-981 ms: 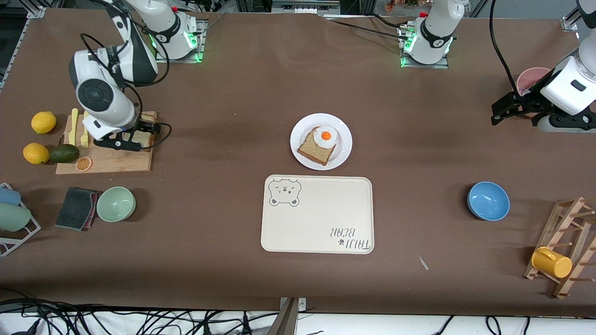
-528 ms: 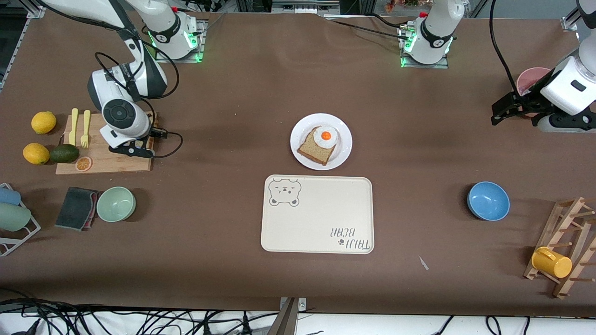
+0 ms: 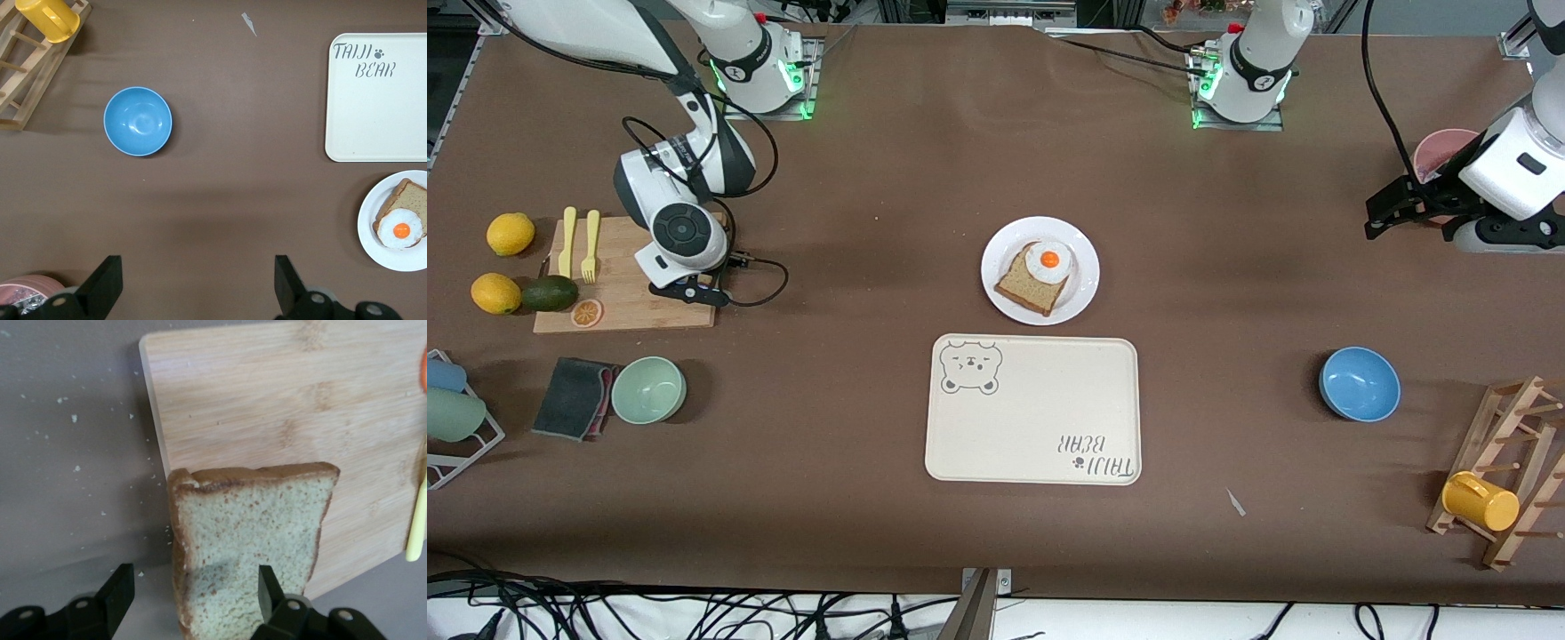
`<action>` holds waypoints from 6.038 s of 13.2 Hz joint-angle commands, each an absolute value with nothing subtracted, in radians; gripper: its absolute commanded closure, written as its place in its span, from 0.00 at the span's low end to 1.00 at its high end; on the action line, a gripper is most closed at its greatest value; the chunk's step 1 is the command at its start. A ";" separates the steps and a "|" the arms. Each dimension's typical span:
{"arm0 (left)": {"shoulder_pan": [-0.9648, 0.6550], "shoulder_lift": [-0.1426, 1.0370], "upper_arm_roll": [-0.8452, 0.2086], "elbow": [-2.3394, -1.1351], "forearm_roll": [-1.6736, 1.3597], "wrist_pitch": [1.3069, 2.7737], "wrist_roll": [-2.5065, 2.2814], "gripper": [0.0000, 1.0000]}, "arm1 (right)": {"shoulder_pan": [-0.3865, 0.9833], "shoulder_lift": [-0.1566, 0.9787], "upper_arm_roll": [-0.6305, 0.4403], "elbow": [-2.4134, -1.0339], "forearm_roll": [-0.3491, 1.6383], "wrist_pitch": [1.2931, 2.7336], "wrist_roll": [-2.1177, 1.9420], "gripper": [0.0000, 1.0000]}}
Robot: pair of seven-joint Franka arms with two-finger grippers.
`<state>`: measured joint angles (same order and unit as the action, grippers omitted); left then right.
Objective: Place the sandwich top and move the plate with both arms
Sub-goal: 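Close the right gripper on the bread slice edge and lift it, then carry the bread slice with the right gripper over the white plate, then lower the bread onto the egg slice and open the right gripper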
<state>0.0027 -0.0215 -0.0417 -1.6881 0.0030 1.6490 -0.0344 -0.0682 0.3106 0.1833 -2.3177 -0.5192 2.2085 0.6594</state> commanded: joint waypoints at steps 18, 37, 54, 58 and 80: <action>0.011 -0.017 -0.043 -1.671 -0.012 1.634 -0.028 0.00 | -0.061 0.334 0.204 -2.318 -0.549 2.181 0.749 0.54; 0.011 -0.015 -0.043 -1.671 -0.012 1.634 -0.028 0.00 | 0.110 0.349 0.371 -1.845 -0.149 1.846 0.920 1.00; 0.012 -0.017 -0.043 -1.671 -0.012 1.634 -0.028 0.00 | 0.592 0.890 0.374 -1.077 -0.057 1.986 1.347 1.00; 0.012 -0.017 -0.043 -1.671 -0.012 1.634 -0.028 0.00 | 0.632 0.913 0.385 -1.078 -0.066 1.996 1.394 1.00; 0.012 -0.015 -0.043 -1.671 -0.012 1.634 -0.028 0.00 | 0.496 0.374 0.224 -1.530 -0.002 2.025 1.059 0.00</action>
